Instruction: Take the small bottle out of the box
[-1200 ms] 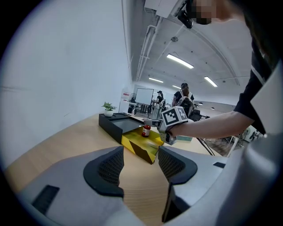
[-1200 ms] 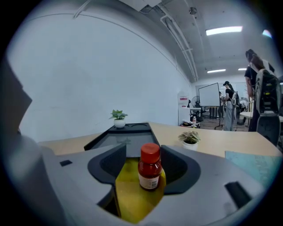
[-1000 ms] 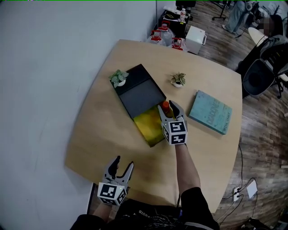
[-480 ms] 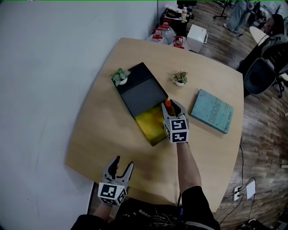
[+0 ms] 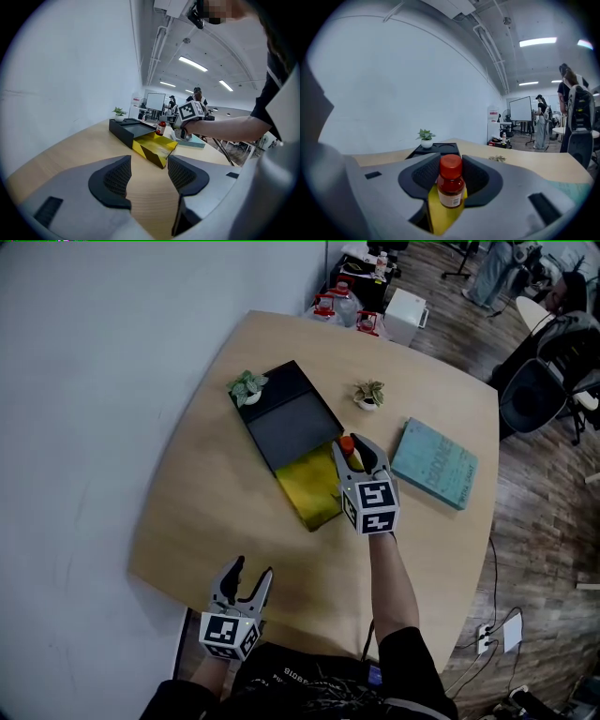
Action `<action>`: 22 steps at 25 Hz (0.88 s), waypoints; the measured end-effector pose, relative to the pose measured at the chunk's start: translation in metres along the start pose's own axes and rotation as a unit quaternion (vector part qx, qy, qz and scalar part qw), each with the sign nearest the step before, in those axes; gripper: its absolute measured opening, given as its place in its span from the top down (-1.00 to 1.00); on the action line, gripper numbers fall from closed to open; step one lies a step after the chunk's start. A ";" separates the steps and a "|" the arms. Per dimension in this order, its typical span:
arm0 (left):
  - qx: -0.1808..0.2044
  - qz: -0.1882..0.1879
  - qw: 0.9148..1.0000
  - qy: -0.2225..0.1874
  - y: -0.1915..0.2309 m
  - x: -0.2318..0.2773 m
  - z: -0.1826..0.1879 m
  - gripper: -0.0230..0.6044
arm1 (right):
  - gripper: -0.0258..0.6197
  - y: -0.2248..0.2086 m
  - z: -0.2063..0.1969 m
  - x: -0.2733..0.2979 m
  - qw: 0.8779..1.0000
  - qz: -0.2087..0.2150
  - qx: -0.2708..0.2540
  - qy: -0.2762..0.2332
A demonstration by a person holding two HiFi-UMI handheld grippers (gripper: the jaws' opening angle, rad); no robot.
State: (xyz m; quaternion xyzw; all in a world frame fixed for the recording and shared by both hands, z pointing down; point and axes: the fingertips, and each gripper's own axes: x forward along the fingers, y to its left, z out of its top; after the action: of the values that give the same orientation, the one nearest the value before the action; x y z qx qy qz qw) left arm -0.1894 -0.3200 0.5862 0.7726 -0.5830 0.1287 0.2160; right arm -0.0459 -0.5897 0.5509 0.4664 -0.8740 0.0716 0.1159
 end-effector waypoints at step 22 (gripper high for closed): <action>0.011 -0.027 0.998 -0.053 -0.042 -0.047 0.014 0.13 | 0.47 0.022 0.096 -0.135 0.999 0.019 -0.046 -0.021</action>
State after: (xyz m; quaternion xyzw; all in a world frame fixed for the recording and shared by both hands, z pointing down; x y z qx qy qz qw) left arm -0.1633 -0.2780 0.5451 0.7964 -0.5709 0.0880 0.1790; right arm -0.0045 -0.4923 0.4223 0.4454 -0.8873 0.0234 0.1174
